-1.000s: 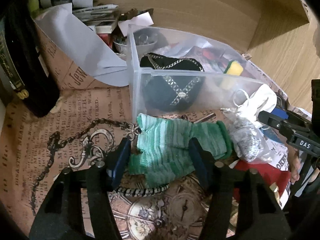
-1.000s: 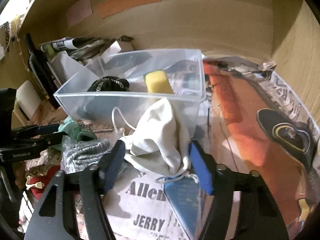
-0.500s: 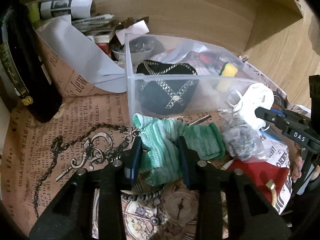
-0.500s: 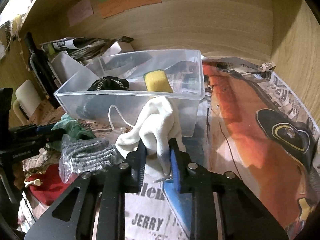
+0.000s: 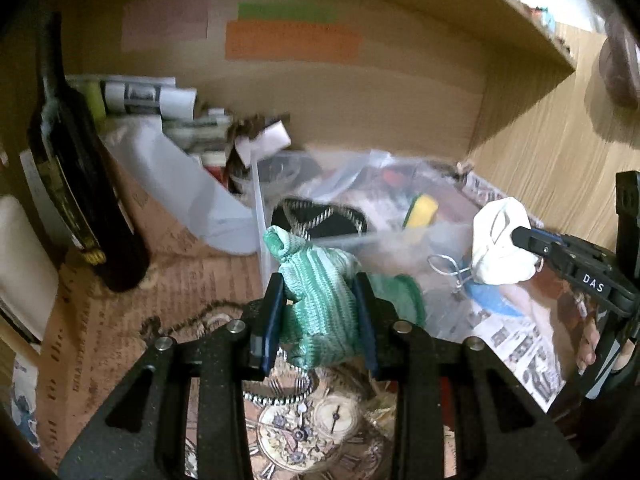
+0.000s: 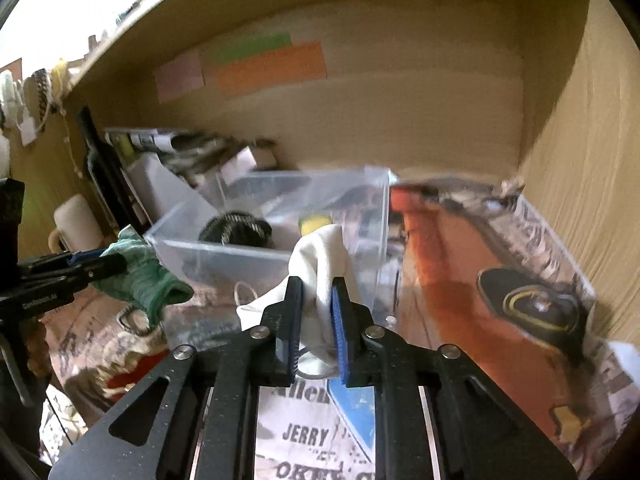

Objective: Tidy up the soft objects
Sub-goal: 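Carry the glove with the left tool while the right tool carries the cloth over the box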

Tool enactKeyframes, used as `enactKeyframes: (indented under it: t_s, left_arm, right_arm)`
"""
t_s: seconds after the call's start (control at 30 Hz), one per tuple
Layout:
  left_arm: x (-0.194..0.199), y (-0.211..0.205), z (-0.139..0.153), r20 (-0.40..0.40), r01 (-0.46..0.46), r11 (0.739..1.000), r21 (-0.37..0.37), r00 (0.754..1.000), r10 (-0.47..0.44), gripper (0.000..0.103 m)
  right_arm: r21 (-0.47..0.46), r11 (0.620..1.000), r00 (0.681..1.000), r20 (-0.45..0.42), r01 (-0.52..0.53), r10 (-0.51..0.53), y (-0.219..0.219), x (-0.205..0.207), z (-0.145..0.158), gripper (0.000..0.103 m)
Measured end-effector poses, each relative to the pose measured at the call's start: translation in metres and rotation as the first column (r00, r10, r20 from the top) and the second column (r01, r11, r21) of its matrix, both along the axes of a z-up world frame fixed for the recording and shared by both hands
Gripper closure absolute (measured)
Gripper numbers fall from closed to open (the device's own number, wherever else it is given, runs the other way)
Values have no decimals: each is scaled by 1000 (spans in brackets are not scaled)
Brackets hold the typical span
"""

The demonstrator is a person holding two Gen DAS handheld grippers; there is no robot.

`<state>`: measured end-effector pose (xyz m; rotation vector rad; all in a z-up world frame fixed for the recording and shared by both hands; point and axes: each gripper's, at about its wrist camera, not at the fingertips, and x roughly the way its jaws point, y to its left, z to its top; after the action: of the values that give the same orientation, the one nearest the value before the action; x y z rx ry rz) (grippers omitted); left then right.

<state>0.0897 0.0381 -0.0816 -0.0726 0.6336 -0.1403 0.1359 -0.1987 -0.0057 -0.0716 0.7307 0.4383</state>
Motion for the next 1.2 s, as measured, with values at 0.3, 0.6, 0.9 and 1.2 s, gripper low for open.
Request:
enactKeyframes:
  t_s: [0.3, 0.6, 0.9, 1.2]
  left_arm:
    - [5, 1, 37, 114, -15, 1000, -18, 993, 17, 69]
    - [38, 0, 51, 144, -44, 999, -25, 988, 47, 69]
    - [91, 0, 26, 61, -84, 996, -2, 995, 84, 69]
    - [126, -12, -7, -43, -47, 997, 55, 998, 50, 69]
  right_arm:
    - [36, 999, 995, 101, -22, 19, 9, 0, 27, 91]
    - [31, 998, 982, 183, -58, 51, 34, 20, 41, 91]
    - [-58, 993, 986, 131, -99, 106, 69, 58, 20, 91]
    - [-161, 977, 990, 9, -137, 141, 84, 79, -18, 91]
